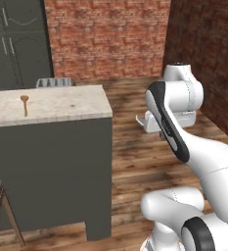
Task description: Pick up the metallic utensils from the counter and place them in the open drawer. Make sure not to pick up any wooden utensils.
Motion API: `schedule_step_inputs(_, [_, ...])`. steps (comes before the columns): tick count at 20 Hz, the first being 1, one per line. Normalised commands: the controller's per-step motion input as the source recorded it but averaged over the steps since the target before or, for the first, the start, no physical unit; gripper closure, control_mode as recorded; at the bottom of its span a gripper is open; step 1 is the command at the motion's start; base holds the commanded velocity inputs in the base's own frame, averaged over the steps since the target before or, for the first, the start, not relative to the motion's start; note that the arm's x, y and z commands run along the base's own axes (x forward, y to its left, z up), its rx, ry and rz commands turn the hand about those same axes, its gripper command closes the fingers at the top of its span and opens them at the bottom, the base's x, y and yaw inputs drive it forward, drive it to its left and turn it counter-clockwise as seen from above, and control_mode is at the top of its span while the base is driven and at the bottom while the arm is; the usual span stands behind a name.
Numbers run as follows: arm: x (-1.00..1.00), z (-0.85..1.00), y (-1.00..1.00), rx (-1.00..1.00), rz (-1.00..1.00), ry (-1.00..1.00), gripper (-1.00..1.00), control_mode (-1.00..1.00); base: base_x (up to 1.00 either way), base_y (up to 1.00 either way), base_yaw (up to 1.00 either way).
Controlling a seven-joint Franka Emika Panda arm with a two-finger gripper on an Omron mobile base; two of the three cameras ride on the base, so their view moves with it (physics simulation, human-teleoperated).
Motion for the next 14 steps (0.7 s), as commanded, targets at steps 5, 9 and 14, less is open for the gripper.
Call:
schedule_step_inputs(5, [0.00,0.00,0.00,0.00,0.00,0.00,1.00,1.00,0.32,-1.00,0.00])
schedule_step_inputs(9, [0.00,0.00,0.00,0.00,0.00,0.00,1.00,1.00,0.44,-0.97,0.00])
schedule_step_inputs(14, [0.00,0.00,0.00,0.00,0.00,0.00,1.00,1.00,0.93,-0.58,0.13])
